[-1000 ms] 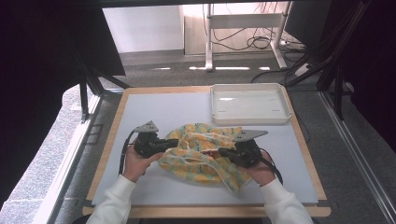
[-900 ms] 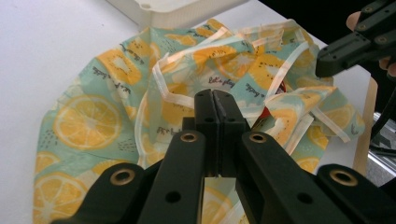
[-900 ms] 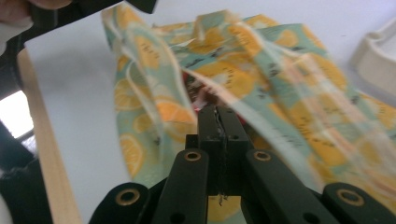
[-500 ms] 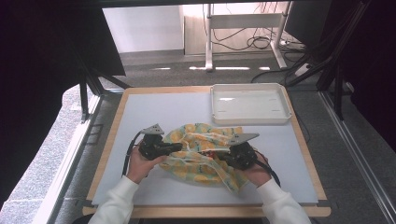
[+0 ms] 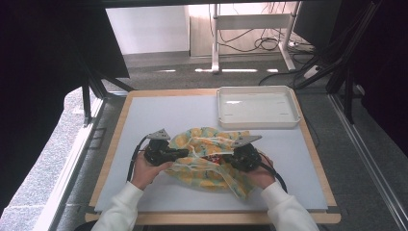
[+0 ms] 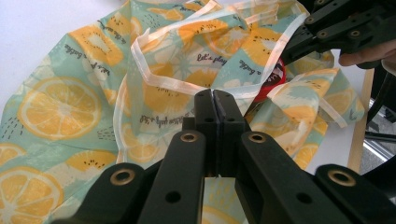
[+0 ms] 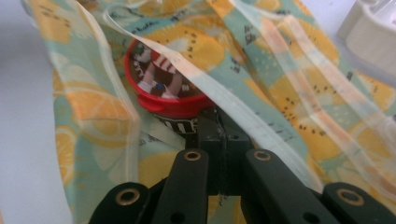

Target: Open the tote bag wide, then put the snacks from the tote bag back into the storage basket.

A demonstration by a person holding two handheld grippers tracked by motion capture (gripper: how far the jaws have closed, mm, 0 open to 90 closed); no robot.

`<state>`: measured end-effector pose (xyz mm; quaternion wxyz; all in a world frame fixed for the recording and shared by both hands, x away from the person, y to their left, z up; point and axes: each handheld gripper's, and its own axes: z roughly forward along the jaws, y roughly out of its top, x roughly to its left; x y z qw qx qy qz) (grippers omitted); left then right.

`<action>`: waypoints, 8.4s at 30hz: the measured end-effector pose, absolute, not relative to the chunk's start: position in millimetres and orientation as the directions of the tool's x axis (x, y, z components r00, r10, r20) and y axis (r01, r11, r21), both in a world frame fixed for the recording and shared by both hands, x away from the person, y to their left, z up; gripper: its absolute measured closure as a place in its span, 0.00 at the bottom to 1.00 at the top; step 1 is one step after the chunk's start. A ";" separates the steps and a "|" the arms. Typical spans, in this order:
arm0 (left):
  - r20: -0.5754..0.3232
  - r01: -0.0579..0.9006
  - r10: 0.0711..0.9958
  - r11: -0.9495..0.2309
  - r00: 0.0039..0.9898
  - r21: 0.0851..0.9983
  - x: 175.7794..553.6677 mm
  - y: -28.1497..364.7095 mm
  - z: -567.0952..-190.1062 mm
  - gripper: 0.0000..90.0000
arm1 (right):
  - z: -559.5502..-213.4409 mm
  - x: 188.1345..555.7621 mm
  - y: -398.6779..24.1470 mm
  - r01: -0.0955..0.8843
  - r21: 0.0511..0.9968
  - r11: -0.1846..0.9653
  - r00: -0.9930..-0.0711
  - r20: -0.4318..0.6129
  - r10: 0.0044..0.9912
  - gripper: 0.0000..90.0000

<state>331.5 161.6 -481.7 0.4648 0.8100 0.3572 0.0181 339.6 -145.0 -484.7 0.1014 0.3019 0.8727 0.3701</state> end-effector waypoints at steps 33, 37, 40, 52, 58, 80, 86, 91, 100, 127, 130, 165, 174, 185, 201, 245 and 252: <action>-0.286 0.554 0.545 -0.428 0.788 0.714 334.8 134.2 -494.7 1.00 | -503.7 333.6 -141.7 0.466 0.666 0.583 -0.819 0.075 0.569 0.99; -0.290 0.572 0.564 -0.422 0.773 0.704 339.6 135.3 -498.8 1.00 | -504.6 333.9 -141.6 0.466 0.664 0.584 -0.819 0.075 0.568 0.99; -0.295 0.579 0.565 -0.427 0.771 0.694 342.1 131.3 -503.1 1.00 | -505.2 334.7 -141.9 0.471 0.662 0.584 -0.817 0.077 0.571 0.99; -0.287 0.588 0.588 -0.420 0.756 0.691 346.7 131.2 -506.2 1.00 | -504.8 334.0 -142.3 0.466 0.662 0.587 -0.820 0.074 0.568 0.99; -0.275 0.598 0.615 -0.412 0.739 0.688 352.2 131.3 -510.3 1.00 | -505.5 334.1 -142.1 0.468 0.659 0.589 -0.821 0.078 0.566 0.99; -0.315 0.654 0.664 -0.351 0.679 0.670 389.6 122.4 -515.6 1.00 | -509.5 327.6 -143.1 0.454 0.644 0.616 -0.837 0.072 0.542 0.99; -0.337 0.686 0.680 -0.338 0.651 0.645 402.8 113.2 -523.4 1.00 | -515.0 316.1 -138.7 0.438 0.624 0.648 -0.858 0.076 0.507 0.99; -0.342 0.699 0.690 -0.332 0.638 0.633 410.2 108.4 -526.2 1.00 | -517.8 308.0 -134.4 0.422 0.613 0.668 -0.871 0.069 0.487 0.99; -0.391 0.750 0.706 -0.301 0.590 0.588 426.8 107.0 -534.6 1.00 | -520.0 297.7 -131.7 0.400 0.606 0.688 -0.885 0.060 0.462 0.99; -0.341 0.631 0.626 -0.322 0.701 0.706 373.6 136.0 -486.6 1.00 | -471.9 303.3 -154.9 0.378 0.739 0.557 -0.845 0.029 0.535 0.99; -0.356 0.629 0.609 -0.317 0.708 0.709 365.3 141.8 -485.1 1.00 | -460.7 311.5 -163.7 0.383 0.767 0.514 -0.827 0.037 0.562 0.99; -0.376 0.668 0.592 -0.409 0.713 0.622 338.9 137.4 -524.5 1.00 | -515.1 423.9 -162.8 0.624 0.657 0.423 -0.664 0.160 0.731 0.99; -0.385 0.674 0.600 -0.380 0.701 0.634 340.5 142.5 -524.6 1.00 | -504.5 417.6 -164.0 0.591 0.695 0.409 -0.678 0.154 0.719 0.99; -0.361 0.636 0.615 -0.309 0.701 0.707 334.6 153.6 -502.9 1.00 | -471.3 386.6 -168.9 0.490 0.777 0.396 -0.727 0.113 0.677 0.99; -0.317 0.613 0.669 -0.263 0.672 0.745 331.3 176.3 -489.0 0.99 | -461.9 363.3 -178.3 0.463 0.787 0.407 -0.737 0.088 0.670 0.99; -0.282 0.576 0.732 -0.182 0.621 0.797 331.8 205.2 -473.5 0.32 | -453.1 341.8 -164.3 0.415 0.793 0.446 -0.795 0.079 0.601 0.33; -0.287 0.595 0.730 -0.199 0.620 0.779 334.1 202.0 -477.5 0.32 | -457.9 339.5 -145.2 0.418 0.766 0.489 -0.811 0.073 0.580 0.26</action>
